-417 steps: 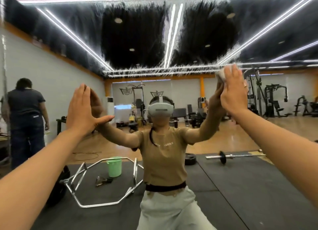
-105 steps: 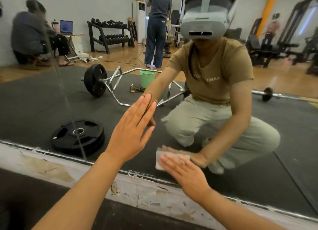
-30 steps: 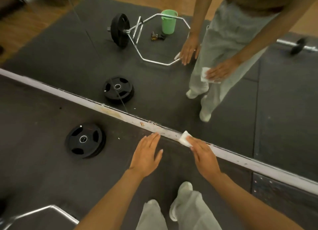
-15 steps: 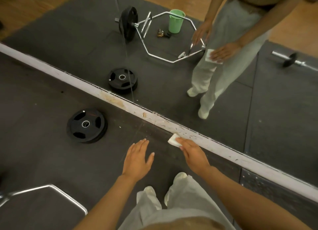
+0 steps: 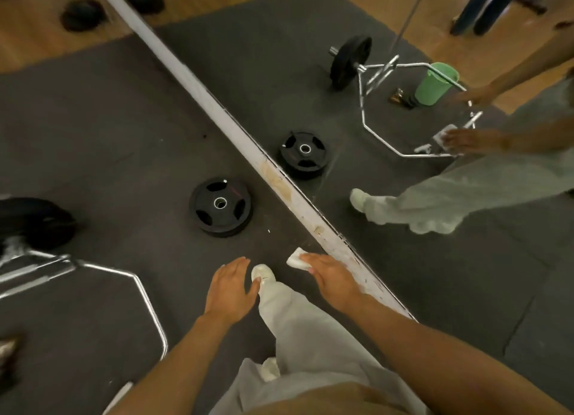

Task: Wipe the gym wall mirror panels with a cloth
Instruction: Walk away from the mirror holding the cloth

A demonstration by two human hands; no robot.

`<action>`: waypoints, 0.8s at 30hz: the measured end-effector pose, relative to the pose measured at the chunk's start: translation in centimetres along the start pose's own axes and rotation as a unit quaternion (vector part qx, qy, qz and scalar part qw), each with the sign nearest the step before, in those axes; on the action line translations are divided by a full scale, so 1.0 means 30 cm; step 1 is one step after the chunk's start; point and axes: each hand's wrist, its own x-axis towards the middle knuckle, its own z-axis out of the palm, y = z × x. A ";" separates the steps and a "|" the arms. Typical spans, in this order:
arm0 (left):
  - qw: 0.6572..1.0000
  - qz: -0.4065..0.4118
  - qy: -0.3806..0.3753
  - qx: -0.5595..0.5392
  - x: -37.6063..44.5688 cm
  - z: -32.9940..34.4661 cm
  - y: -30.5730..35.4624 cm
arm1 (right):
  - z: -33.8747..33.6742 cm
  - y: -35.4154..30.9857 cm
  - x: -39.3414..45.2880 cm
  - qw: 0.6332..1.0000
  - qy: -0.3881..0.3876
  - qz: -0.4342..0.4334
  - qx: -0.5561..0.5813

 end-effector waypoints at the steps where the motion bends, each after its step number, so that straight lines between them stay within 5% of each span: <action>1: 1.000 -0.018 0.011 -0.003 0.025 -0.027 -0.021 | -0.011 -0.021 0.061 1.000 -0.007 -0.026 -0.016; 10: 0.978 -0.188 0.091 -0.023 0.257 -0.329 -0.200 | -0.115 -0.290 0.654 0.983 -0.070 -0.163 -0.054; 24: 0.959 -0.245 0.127 -0.068 0.599 -0.716 -0.652 | 0.016 -0.869 1.316 0.940 -0.142 -0.282 -0.131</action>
